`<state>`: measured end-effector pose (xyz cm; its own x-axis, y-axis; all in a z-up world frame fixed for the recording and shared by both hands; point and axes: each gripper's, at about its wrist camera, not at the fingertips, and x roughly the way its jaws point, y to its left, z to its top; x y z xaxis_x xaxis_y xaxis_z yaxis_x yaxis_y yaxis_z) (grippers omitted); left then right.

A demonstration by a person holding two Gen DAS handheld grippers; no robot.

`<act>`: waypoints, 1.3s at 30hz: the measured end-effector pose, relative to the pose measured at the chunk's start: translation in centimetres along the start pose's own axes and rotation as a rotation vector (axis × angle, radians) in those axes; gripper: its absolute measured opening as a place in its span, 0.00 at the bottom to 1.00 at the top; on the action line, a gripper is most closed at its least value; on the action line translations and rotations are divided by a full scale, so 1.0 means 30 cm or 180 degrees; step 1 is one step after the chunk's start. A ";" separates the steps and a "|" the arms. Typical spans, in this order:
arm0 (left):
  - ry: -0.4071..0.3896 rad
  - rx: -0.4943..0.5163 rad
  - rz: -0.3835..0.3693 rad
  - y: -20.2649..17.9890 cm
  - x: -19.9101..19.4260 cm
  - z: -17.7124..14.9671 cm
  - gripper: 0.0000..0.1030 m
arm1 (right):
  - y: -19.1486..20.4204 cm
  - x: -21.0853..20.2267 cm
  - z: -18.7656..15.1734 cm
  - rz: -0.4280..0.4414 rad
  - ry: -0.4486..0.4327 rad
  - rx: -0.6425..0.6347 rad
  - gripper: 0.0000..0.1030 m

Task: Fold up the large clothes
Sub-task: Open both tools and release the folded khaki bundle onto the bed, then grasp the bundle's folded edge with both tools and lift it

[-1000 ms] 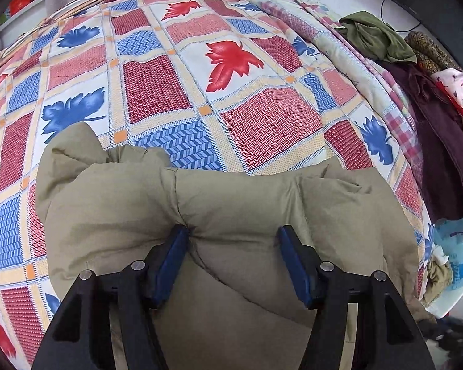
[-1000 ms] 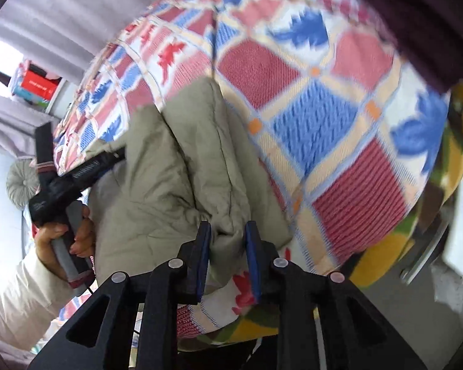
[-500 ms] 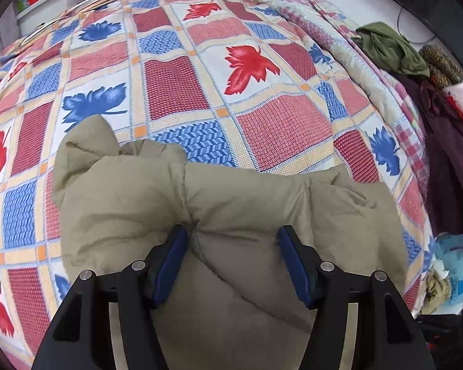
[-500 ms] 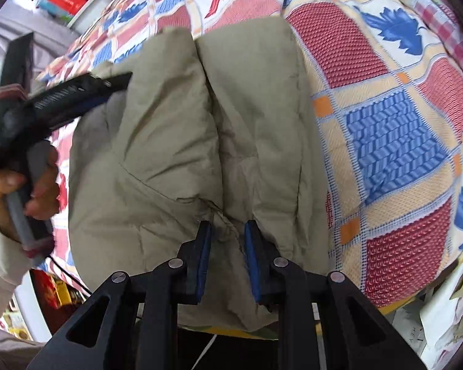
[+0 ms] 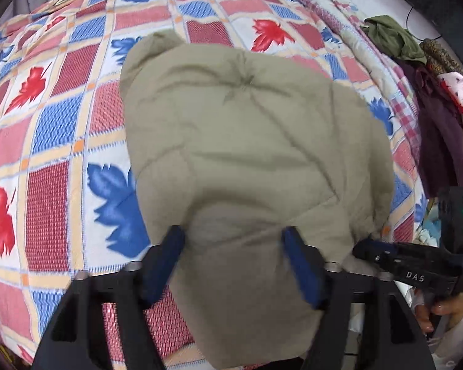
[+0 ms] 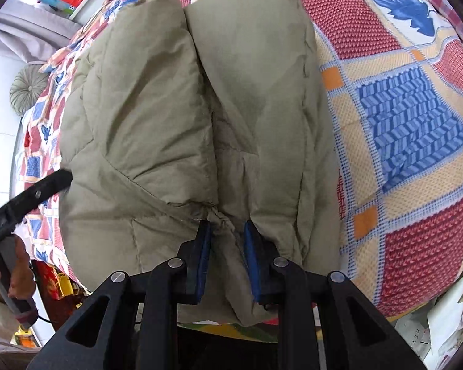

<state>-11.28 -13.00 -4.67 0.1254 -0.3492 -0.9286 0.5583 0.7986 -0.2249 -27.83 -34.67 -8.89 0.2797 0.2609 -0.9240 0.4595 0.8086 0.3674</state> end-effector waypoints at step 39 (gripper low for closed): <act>-0.0184 -0.0879 0.0072 0.378 -0.172 -0.121 1.00 | 0.318 -0.204 0.143 -0.0654 -0.0557 -0.0049 0.66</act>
<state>-8.58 -0.35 -3.50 0.1862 -0.3509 -0.9177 0.3112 0.9070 -0.2837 -21.52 -30.81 0.74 0.3239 -0.0037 -0.9461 0.5093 0.8434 0.1711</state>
